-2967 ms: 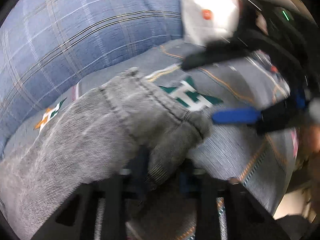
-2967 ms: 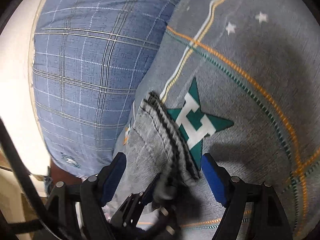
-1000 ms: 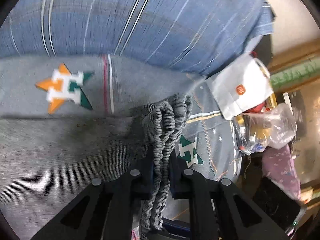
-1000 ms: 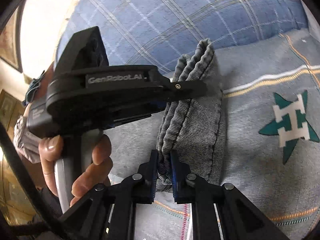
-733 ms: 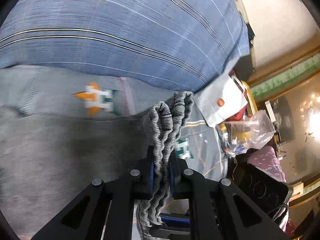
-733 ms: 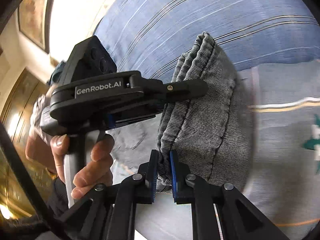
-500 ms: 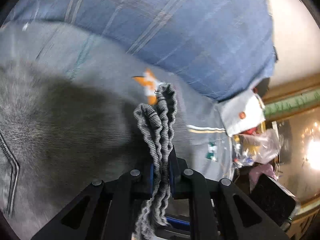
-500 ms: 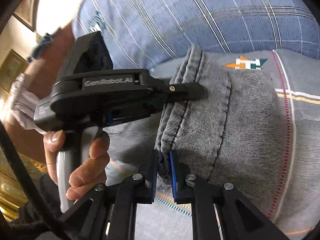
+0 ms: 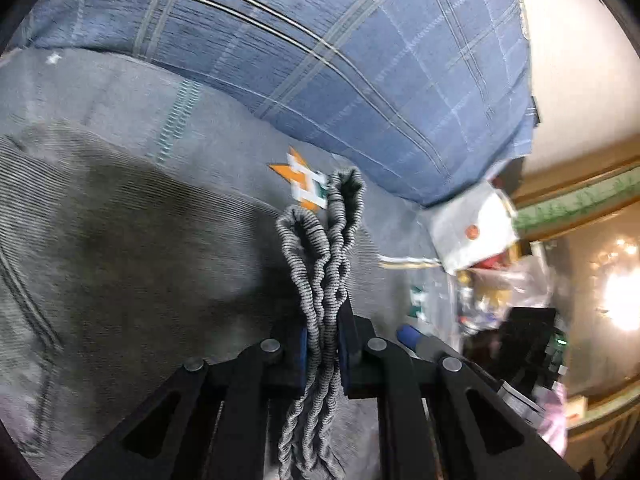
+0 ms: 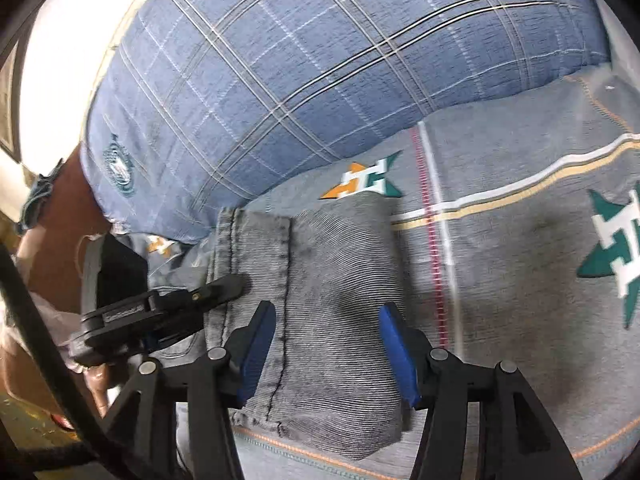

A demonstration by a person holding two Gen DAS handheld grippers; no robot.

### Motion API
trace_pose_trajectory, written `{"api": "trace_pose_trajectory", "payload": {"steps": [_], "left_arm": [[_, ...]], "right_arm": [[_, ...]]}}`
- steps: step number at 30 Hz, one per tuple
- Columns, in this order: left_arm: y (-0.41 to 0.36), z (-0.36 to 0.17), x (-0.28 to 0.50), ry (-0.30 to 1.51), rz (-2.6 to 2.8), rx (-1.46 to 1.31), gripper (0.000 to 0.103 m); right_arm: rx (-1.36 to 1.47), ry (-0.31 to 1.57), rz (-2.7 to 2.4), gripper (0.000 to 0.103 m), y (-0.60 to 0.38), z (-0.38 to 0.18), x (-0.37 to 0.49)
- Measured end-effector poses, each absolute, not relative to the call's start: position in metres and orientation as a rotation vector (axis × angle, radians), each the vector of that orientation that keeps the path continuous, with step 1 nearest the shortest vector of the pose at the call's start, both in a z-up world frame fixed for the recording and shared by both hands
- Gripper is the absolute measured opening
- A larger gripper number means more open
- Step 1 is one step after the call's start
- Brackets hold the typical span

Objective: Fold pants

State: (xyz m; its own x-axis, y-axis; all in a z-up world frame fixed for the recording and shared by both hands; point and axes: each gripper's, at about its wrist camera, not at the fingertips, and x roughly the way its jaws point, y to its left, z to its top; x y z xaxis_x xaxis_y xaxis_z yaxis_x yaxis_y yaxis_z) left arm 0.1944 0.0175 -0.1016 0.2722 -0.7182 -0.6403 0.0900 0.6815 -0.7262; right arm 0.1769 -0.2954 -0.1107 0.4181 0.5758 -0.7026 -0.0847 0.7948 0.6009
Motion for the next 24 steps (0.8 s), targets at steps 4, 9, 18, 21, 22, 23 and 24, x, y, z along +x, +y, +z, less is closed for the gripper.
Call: {"api": "trace_pose_trajectory", "payload": {"steps": [4,9,18,21,22,23,24], "left_arm": [[0.026,-0.128,0.202,1.265,-0.536,-0.643,0.013],[0.038,-0.101,0.191,1.165,-0.527,-0.581,0.013],[0.035,-0.105,0.185,1.239,-0.427,-0.505,0.030],[0.062,-0.076,0.158,1.123,-0.395,-0.547,0.058],[0.070,-0.068,0.149,1.101,-0.387,-0.557,0.058],[0.082,-0.060,0.141,1.083,-0.372,-0.582,0.058],[0.098,-0.053,0.131,1.061,-0.354,-0.621,0.058]], "right_arm": [[0.413,1.215,0.470,0.058,-0.264,-0.130,0.168],[0.400,1.152,0.504,0.058,-0.262,-0.115,0.159],[0.286,1.204,0.503,0.058,-0.234,-0.122,0.162],[0.337,1.142,0.574,0.064,-0.236,-0.107,0.156],[0.350,1.117,0.598,0.068,-0.236,-0.103,0.155],[0.351,1.091,0.616,0.070,-0.234,-0.098,0.153],[0.343,1.074,0.633,0.070,-0.231,-0.094,0.150]]}}
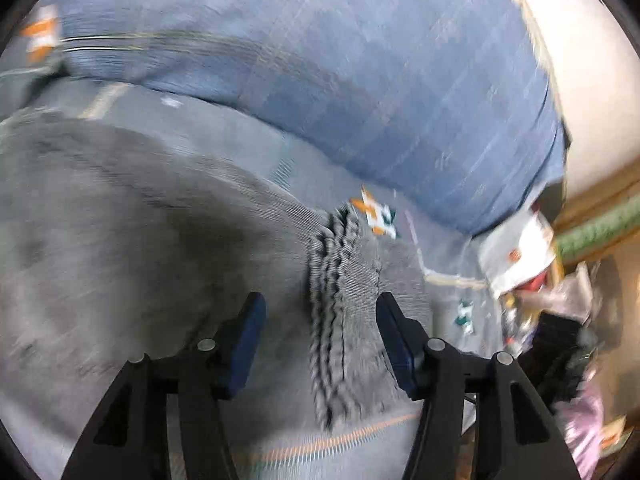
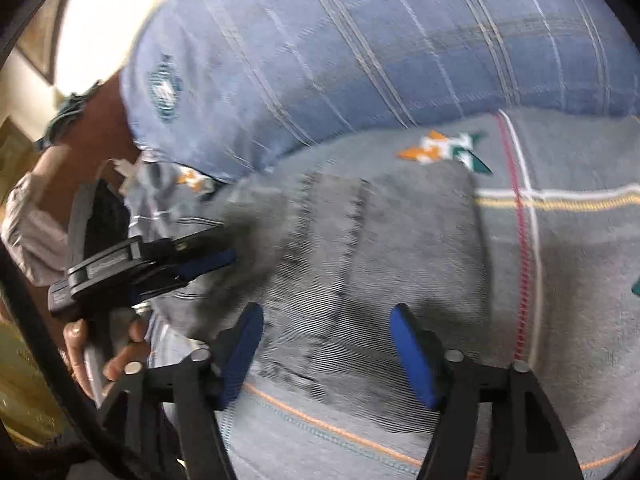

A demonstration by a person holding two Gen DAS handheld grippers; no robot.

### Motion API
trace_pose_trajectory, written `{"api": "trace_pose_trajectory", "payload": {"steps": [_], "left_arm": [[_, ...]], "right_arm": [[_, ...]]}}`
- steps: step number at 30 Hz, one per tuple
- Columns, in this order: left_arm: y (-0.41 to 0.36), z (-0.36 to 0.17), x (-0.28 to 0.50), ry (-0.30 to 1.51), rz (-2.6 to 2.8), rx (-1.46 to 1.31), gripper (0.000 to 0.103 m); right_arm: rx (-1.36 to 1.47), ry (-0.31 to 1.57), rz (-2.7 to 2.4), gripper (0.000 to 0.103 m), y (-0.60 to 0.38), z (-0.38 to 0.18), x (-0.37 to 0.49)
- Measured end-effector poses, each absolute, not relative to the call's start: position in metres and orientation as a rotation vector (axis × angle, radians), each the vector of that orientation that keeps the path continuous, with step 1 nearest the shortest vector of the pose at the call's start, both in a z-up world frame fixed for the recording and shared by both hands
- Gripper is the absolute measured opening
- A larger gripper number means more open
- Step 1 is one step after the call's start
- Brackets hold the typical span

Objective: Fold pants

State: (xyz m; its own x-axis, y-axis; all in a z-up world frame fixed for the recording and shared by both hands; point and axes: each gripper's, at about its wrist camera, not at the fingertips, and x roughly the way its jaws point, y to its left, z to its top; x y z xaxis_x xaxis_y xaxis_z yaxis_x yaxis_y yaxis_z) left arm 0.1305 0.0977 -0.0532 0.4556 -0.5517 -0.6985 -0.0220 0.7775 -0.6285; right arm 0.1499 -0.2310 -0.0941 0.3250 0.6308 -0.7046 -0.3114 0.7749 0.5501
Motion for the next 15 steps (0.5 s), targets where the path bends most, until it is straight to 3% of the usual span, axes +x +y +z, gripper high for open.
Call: {"api": "trace_pose_trajectory", "payload": {"steps": [7,15], "left_arm": [[0.220,-0.053,0.053,0.874,-0.110,-0.926,0.058],[0.301,-0.101,0.016,0.847,0.078,-1.161,0.057]], "right_arm": [[0.256,0.986,0.785,0.070,-0.186,-0.071,0.119],[0.236,1.055,0.801,0.070,-0.077,-0.054,0.111]]}}
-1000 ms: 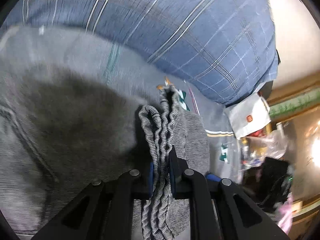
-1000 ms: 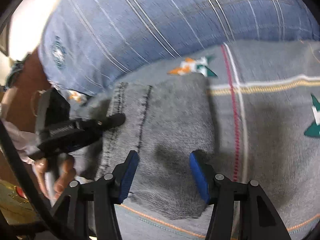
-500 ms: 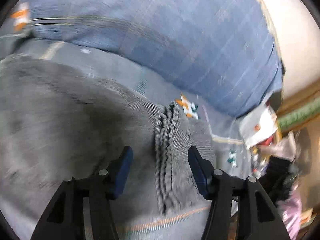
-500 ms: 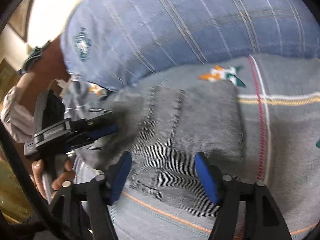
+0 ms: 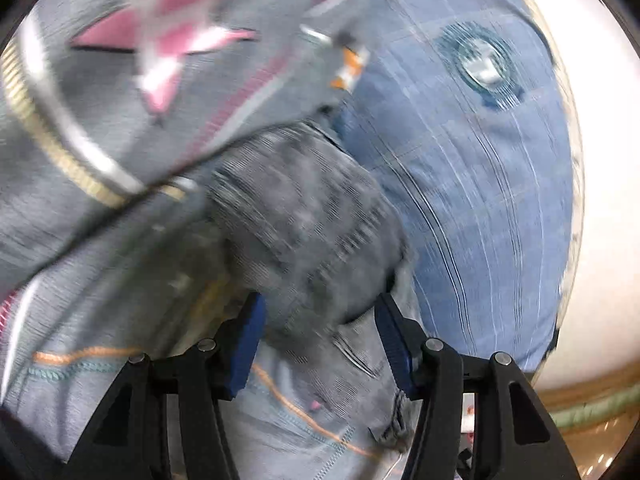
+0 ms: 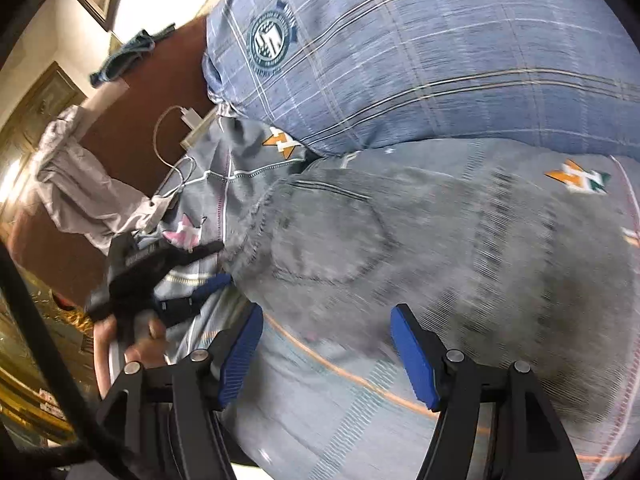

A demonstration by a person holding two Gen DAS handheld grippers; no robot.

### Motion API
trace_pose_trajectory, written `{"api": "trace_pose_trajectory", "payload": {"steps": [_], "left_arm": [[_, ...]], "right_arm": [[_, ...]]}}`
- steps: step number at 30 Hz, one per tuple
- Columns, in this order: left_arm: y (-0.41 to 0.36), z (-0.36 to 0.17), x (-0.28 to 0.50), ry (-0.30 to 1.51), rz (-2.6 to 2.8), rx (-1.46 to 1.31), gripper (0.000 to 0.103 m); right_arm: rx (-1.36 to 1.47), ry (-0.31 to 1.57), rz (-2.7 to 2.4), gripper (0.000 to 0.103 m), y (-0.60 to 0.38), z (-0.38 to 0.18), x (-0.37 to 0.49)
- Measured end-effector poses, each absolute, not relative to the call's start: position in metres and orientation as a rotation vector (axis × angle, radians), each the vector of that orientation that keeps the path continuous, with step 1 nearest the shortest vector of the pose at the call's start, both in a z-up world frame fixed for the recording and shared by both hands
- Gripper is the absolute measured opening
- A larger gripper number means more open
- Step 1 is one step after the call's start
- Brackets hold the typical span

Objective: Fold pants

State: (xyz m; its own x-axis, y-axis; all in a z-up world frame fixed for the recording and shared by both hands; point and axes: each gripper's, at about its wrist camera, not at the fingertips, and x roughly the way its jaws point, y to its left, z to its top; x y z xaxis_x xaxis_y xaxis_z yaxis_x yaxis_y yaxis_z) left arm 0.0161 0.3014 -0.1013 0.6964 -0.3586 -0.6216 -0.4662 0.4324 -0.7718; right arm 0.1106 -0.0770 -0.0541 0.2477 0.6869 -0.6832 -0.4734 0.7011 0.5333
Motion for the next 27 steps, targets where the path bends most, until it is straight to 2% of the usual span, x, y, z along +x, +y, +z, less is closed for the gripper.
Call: {"api": "trace_pose_trajectory", "payload": {"steps": [6,7,11,16,18,20,22,25,26,27], "left_arm": [[0.321,-0.135,0.015,0.886,0.112,-1.294,0.057],[0.318,-0.139,0.020,0.893,0.100,-1.295,0.057],[0.318,-0.157,0.024,0.893,0.110,-1.352,0.057],[0.325,-0.158,0.034,0.868,0.121,-1.374,0.057],[0.324,-0.154,0.046,0.877,0.143,-1.322,0.048],[0.322,-0.155,0.054,0.893,0.163,-1.282,0.027],[0.321,-0.152,0.052,0.875,0.167,-1.277,0.018],[0.308,-0.123,0.050,0.837,0.192,-1.112,0.017],[0.301,-0.112,0.049,0.816,0.202,-1.050,0.017],[0.296,-0.105,0.048,0.804,0.213,-0.985,0.017]], "right_arm": [[0.220,1.193,0.842,0.068,0.033,-0.067,0.137],[0.222,1.211,0.850,0.065,0.047,-0.073,0.141],[0.205,1.275,0.837,0.044,0.080,-0.099,0.146],[0.176,1.314,0.833,0.040,0.082,-0.117,0.139],[0.158,1.320,0.822,0.035,0.081,-0.117,0.136],[0.154,1.325,0.823,0.035,0.082,-0.118,0.136],[0.155,1.334,0.830,0.035,0.082,-0.121,0.136],[0.186,1.303,0.884,0.039,0.072,-0.109,0.134],[0.217,1.293,0.900,0.044,0.065,-0.102,0.136],[0.265,1.279,0.918,0.053,0.057,-0.094,0.139]]}}
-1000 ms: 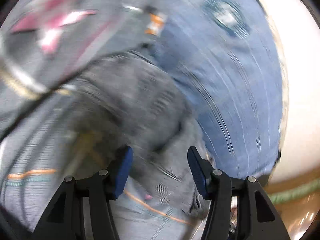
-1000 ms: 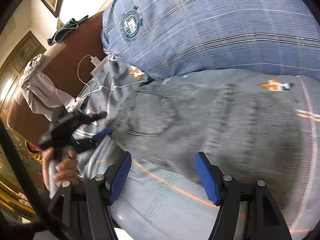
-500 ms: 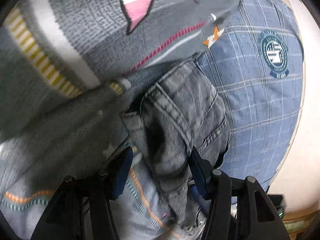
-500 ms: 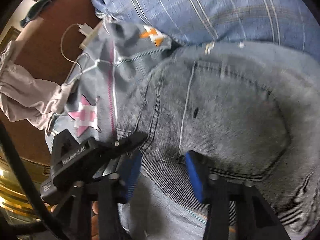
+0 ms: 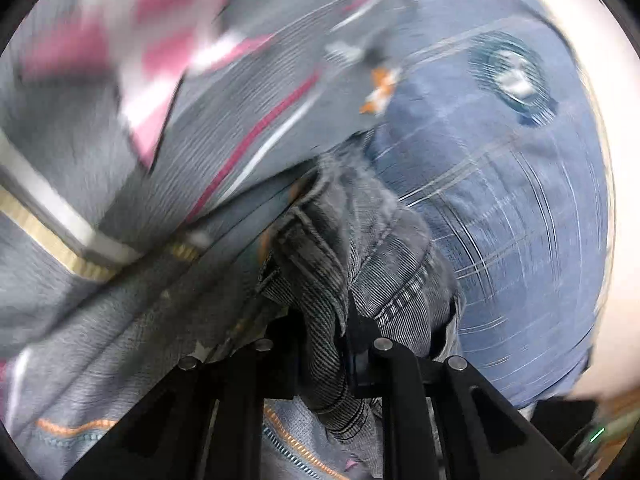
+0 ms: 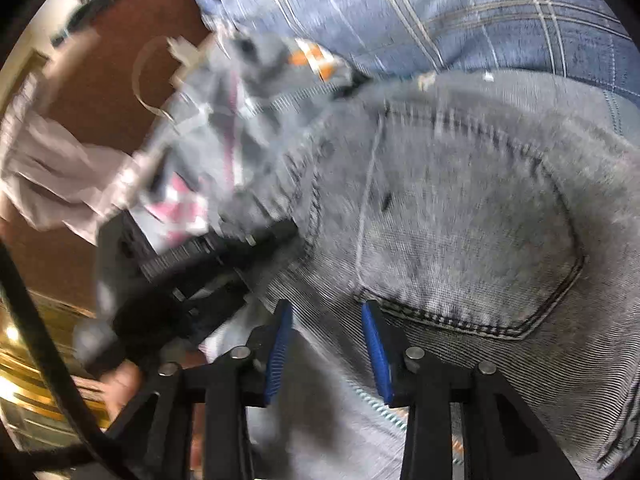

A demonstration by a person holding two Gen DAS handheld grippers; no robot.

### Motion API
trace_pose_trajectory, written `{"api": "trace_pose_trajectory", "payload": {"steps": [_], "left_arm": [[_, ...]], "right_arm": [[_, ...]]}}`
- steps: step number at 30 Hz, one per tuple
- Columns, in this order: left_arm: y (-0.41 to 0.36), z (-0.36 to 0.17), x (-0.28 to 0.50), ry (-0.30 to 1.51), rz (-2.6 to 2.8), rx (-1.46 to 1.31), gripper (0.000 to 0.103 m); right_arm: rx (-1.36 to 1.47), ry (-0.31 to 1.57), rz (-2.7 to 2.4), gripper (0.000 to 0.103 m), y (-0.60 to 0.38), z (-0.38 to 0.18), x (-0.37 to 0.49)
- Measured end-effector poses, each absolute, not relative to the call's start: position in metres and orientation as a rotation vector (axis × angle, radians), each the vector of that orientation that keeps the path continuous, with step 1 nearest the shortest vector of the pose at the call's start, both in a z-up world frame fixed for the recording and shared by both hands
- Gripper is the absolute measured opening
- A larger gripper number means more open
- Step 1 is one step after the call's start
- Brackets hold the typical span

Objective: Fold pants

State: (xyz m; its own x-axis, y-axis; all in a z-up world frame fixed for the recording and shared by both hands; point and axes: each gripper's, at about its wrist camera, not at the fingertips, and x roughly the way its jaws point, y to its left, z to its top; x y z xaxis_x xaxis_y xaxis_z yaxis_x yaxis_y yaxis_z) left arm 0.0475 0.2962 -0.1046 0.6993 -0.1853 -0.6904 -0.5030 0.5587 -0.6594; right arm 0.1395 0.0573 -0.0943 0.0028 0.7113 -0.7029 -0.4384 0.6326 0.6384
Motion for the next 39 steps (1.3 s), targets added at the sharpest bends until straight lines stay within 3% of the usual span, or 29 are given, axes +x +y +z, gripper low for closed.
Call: {"api": "trace_pose_trajectory", "payload": {"steps": [2,7,11,16,23,25,26,27,28,29,39], "left_arm": [[0.280,-0.088,0.055,0.800,0.236,-0.831,0.016],[0.252,-0.057,0.056,0.758,0.244,-0.610,0.016],[0.199,-0.031,0.042,0.696,0.223,-0.271,0.016],[0.132,-0.014,0.023,0.615,0.114,0.022,0.016],[0.096,-0.018,0.022,0.593,0.016,0.138,0.016],[0.092,-0.016,0.017,0.586,-0.013,0.150,0.016],[0.087,-0.015,0.013,0.582,-0.023,0.161,0.016],[0.084,-0.013,0.009,0.580,-0.041,0.169,0.016],[0.082,-0.012,0.008,0.582,-0.063,0.163,0.016],[0.080,-0.011,0.007,0.586,-0.085,0.148,0.015],[0.035,0.017,0.030,0.676,-0.421,-0.033,0.015]], "right_arm": [[0.333,1.247,0.923,0.066,0.040,-0.079,0.148],[0.378,1.225,0.922,0.066,0.016,-0.042,0.178],[0.306,1.243,0.998,0.079,0.025,-0.006,0.198],[0.152,1.280,1.064,0.080,0.051,0.028,0.212],[-0.142,1.305,0.985,0.079,0.074,0.025,0.210],[-0.208,1.317,0.919,0.073,0.074,0.015,0.212],[-0.236,1.319,0.894,0.060,0.072,0.009,0.213],[-0.249,1.337,0.887,0.036,0.067,0.002,0.213],[-0.254,1.344,0.864,0.023,0.060,-0.003,0.214],[-0.248,1.337,0.839,0.015,0.051,-0.005,0.214],[0.263,1.200,0.837,0.011,-0.114,-0.006,0.215]]}}
